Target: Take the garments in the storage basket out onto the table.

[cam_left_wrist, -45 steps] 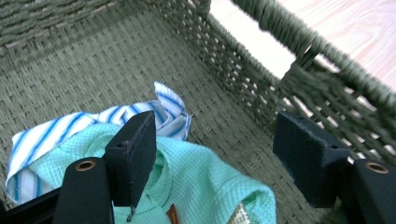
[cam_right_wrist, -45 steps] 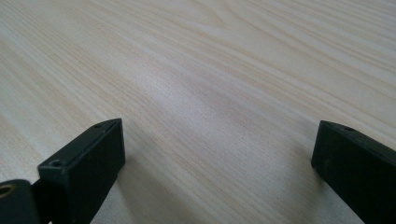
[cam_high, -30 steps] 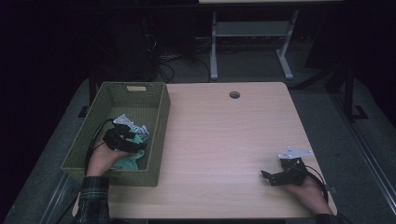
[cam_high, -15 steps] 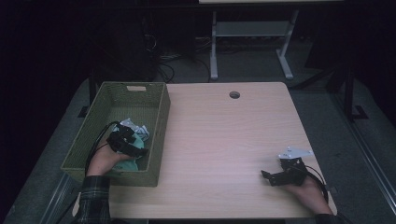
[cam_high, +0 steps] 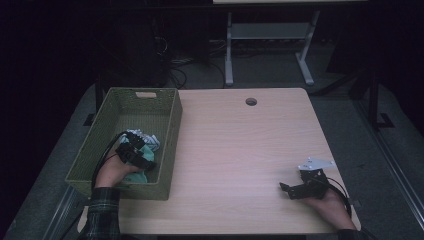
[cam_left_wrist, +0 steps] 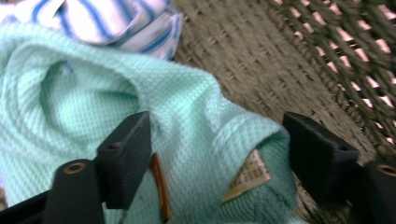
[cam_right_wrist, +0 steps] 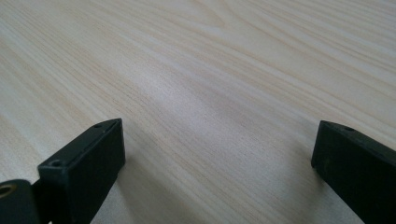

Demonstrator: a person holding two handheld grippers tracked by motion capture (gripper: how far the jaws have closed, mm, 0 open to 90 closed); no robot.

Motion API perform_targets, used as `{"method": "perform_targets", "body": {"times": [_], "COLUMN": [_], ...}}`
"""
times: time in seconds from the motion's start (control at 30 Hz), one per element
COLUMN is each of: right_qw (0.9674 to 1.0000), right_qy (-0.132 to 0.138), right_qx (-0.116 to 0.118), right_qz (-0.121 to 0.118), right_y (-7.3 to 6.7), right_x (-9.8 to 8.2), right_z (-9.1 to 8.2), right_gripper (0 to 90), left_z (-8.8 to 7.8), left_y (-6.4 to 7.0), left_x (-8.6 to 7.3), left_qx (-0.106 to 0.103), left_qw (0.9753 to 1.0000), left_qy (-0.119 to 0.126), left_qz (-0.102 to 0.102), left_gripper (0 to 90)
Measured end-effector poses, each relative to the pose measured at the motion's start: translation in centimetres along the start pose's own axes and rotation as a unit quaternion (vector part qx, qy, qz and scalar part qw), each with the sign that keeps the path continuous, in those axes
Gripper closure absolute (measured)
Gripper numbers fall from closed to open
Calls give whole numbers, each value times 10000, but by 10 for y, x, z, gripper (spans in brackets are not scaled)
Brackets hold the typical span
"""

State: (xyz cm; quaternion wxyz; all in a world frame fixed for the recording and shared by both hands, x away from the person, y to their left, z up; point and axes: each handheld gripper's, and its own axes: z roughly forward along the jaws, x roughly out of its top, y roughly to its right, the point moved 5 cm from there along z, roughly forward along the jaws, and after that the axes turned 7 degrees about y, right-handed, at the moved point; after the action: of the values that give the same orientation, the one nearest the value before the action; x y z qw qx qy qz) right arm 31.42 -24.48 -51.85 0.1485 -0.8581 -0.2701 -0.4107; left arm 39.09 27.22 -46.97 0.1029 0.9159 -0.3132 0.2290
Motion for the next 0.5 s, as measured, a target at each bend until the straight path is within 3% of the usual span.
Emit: {"method": "perform_targets", "body": {"times": [0.13,0.33,0.5], "right_qw": [10000,10000,10000], "right_qy": [-1,0,0], "right_qx": [-1,-1,-1], "right_qz": [2,1,0], "right_y": [0,0,0], "right_x": [0,0,0], "right_z": [0,0,0], "right_gripper": [23,23,23], "left_z": [0,-5,-10], "left_y": [-3,-5,-4], "left_x": [-1,1,4], "left_qx": [69,100,22], "left_qw": [9999,9997,9992], "left_qy": [-123,8,182], "left_qz": [-95,-243,-343], "left_gripper": [399,655,734]}}
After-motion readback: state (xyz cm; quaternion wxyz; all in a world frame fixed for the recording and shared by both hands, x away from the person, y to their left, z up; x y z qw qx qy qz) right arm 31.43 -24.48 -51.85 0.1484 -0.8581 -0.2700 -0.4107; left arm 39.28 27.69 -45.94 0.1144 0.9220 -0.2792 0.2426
